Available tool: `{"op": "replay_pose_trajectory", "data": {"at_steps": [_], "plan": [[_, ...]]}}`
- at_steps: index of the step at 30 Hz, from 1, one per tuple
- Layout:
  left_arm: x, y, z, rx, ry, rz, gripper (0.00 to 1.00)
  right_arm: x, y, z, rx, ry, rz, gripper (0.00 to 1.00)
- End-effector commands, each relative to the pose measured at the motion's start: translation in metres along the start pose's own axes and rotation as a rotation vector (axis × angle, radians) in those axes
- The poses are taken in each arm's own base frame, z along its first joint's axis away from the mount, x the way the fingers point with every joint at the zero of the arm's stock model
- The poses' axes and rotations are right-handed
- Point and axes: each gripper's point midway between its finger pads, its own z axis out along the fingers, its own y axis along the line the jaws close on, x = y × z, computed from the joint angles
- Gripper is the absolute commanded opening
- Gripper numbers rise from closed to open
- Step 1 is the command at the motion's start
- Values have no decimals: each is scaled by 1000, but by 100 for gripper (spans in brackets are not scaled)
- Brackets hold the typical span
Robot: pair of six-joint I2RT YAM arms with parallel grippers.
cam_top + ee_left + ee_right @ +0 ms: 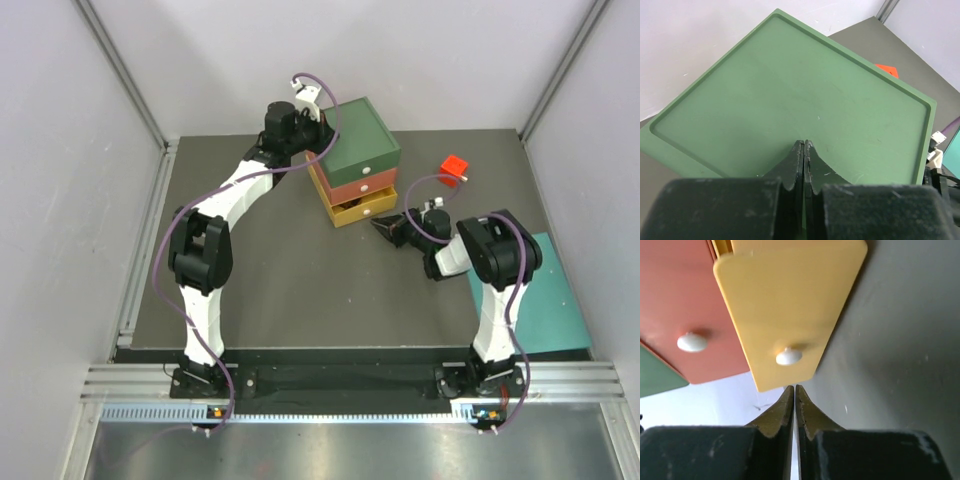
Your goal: Organize the makeup
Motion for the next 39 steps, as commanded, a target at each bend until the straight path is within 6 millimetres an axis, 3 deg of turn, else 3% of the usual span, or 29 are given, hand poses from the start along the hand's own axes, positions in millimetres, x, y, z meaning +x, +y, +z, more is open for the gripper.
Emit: {"op": "replay_pose_trajectory", "data": {"at_steps": [1, 9, 14, 17, 25, 28, 29, 30, 33, 34, 36, 37, 38, 39], "plan": [[188, 39, -36, -151, 558, -183, 0, -20, 31, 18, -100, -47, -17, 3], [190, 38, -37, -149, 563, -185, 0, -41, 38, 63, -71, -52, -56, 2], [189, 39, -37, -152, 562, -180, 0, -45, 43, 74, -63, -45, -66, 2], [188, 42, -37, -158, 560, -179, 0, -40, 49, 61, -61, -41, -89, 2], [179, 42, -35, -152, 539, -174, 0, -25, 51, 2, 3, -25, -206, 9], [167, 41, -34, -150, 512, -165, 0, -27, 60, -16, 71, -23, -349, 14], [162, 41, -33, -151, 504, -162, 0, -34, 72, -17, 74, -41, -465, 15], [158, 41, -32, -151, 494, -157, 0, -34, 71, -27, 143, -26, -500, 21], [122, 38, -31, -153, 414, -134, 1, -55, 102, -41, 194, -88, -706, 34], [110, 36, -30, -148, 383, -125, 4, -61, 96, -49, 266, -104, -732, 39], [81, 32, -32, -150, 323, -100, 16, -75, 118, -60, 285, -154, -841, 52], [73, 32, -34, -155, 307, -93, 22, -79, 114, -66, 336, -167, -858, 55], [63, 31, -35, -158, 282, -82, 32, -84, 120, -70, 342, -181, -897, 58], [47, 29, -41, -164, 249, -72, 36, -87, 125, -75, 346, -197, -910, 62]]}}
